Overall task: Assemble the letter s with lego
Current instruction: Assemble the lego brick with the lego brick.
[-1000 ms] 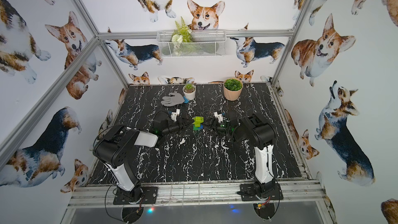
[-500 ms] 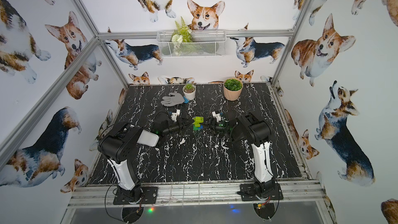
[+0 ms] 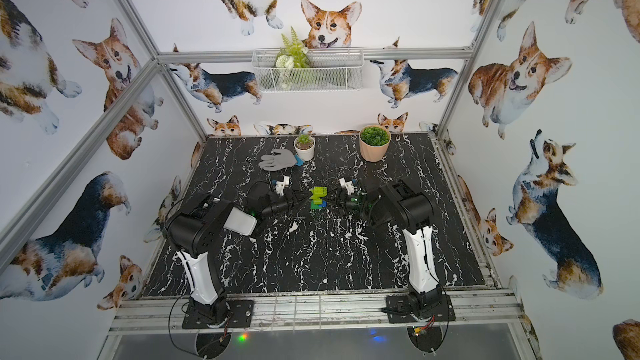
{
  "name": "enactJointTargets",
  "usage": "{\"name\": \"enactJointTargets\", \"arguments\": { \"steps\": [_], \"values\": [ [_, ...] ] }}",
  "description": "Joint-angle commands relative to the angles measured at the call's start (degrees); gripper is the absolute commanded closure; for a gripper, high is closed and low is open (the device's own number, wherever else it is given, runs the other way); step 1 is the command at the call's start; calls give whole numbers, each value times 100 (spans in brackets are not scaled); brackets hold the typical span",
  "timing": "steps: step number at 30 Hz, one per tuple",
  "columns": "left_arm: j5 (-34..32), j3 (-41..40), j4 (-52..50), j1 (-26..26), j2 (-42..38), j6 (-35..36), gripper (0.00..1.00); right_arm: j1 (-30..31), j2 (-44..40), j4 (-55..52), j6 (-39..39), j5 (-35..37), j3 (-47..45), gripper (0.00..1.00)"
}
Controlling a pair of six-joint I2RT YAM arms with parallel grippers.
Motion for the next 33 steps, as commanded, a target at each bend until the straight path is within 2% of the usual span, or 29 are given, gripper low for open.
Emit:
{"name": "enactJointTargets", "arguments": {
  "steps": [1, 6, 16, 17, 24, 33],
  "values": [
    [132, 30, 319, 17, 22, -174, 86, 4, 33, -18, 158, 40, 16, 32],
    [161, 13, 351, 23, 61, -186, 86, 6, 60, -65, 156, 59, 25, 36],
    [207, 7, 457, 54, 124, -242, 86, 16, 130, -112, 174, 28, 111, 36],
    [210, 13, 490, 61, 128, -261, 87, 14, 146, -122, 174, 17, 121, 40],
    [245, 12, 668, 90, 226, -369, 87, 13, 260, -15, 262, -12, 148, 44],
    [309, -31, 942, 143, 410, -481, 87, 15, 243, -7, 297, -12, 131, 45]
  ]
}}
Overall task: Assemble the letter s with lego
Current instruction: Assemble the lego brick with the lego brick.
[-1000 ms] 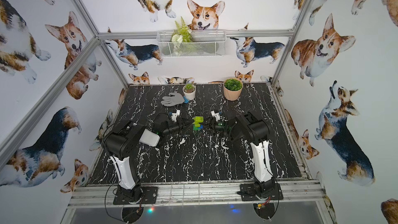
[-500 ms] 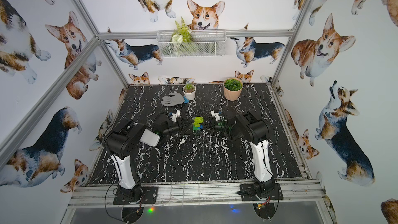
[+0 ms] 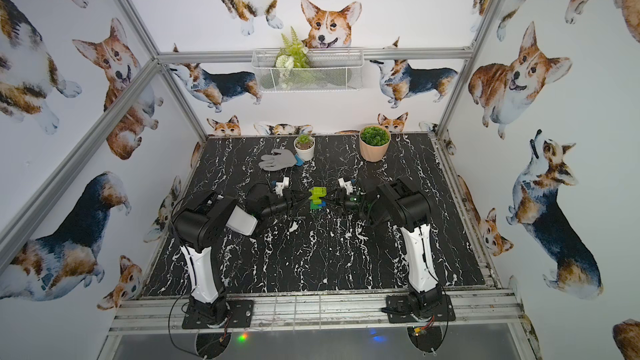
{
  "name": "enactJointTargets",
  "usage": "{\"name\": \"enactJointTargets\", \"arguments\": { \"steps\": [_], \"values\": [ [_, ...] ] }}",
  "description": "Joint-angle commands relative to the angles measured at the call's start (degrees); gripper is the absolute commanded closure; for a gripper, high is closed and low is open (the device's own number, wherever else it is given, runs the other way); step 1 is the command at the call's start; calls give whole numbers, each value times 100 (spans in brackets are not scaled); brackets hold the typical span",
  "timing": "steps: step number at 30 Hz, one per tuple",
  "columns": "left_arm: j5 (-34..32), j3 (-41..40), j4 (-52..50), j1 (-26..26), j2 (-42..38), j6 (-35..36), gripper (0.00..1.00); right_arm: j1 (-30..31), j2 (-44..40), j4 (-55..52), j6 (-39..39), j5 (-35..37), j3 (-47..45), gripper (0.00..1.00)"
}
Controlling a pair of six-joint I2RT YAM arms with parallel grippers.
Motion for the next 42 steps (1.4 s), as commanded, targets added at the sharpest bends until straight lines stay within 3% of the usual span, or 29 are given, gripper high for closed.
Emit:
{"name": "enactJointTargets", "arguments": {
  "steps": [1, 42],
  "values": [
    [103, -11, 337, 30, 77, -180, 86, 6, 27, -128, 217, 63, -11, 45],
    [310, -99, 1014, 87, 616, -641, 86, 28, -55, -394, 78, 71, -38, 48]
  ]
}}
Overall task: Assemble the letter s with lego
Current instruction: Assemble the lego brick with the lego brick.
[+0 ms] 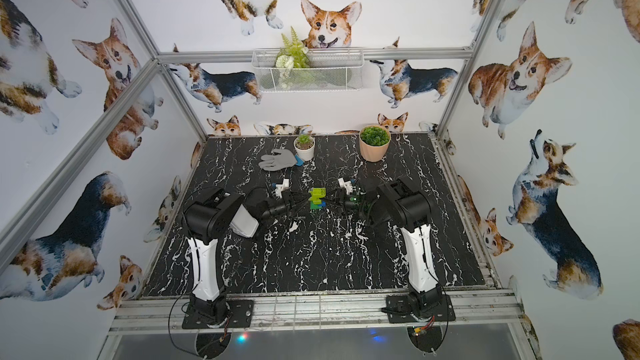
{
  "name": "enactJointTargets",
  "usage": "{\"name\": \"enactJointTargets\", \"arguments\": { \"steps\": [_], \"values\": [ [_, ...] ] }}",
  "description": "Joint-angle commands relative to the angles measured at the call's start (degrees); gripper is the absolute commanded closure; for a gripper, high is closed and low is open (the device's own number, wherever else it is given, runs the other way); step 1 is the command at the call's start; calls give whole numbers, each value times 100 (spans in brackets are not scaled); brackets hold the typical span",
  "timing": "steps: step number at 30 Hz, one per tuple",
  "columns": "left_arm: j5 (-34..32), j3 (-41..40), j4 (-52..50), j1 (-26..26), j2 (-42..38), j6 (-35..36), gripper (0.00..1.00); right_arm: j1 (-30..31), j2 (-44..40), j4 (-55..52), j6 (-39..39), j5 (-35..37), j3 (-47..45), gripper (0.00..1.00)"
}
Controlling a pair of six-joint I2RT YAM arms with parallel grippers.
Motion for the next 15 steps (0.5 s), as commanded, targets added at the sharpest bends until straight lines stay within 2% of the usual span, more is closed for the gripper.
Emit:
{"name": "enactJointTargets", "arguments": {
  "steps": [1, 15],
  "values": [
    [88, 10, -135, 21, 35, -223, 86, 23, -19, -376, 46, 85, -33, 48],
    [168, 116, -141, 24, -21, -280, 85, 26, -120, -968, -369, 128, -23, 48]
  ]
}}
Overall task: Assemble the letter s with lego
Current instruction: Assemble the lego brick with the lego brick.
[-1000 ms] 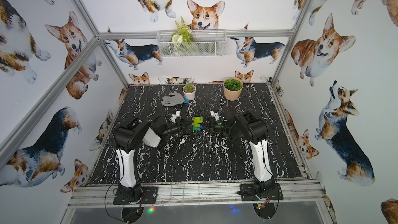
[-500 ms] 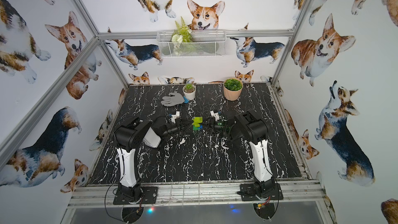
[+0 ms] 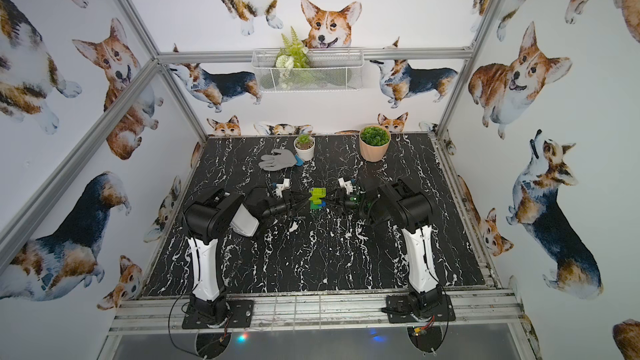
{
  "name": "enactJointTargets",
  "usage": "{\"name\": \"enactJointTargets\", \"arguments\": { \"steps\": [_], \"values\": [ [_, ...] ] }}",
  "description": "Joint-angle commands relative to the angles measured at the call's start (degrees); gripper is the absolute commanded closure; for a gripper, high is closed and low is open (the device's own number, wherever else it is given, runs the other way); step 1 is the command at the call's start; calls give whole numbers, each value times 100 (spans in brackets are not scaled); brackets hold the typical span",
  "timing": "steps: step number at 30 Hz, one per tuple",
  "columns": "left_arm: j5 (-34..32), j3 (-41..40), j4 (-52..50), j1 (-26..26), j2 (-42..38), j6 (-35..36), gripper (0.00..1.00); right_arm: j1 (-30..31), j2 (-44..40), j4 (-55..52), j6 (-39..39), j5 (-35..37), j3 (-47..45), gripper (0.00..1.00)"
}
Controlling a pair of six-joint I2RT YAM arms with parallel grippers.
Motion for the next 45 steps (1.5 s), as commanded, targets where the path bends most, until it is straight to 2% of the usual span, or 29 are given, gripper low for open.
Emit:
{"name": "enactJointTargets", "arguments": {
  "steps": [1, 45],
  "values": [
    [82, 31, -41, 19, -8, -201, 85, 26, -6, -693, -213, 125, -25, 48],
    [409, 4, -44, 67, 145, -202, 84, 31, 38, -898, -332, 188, -86, 50]
  ]
}}
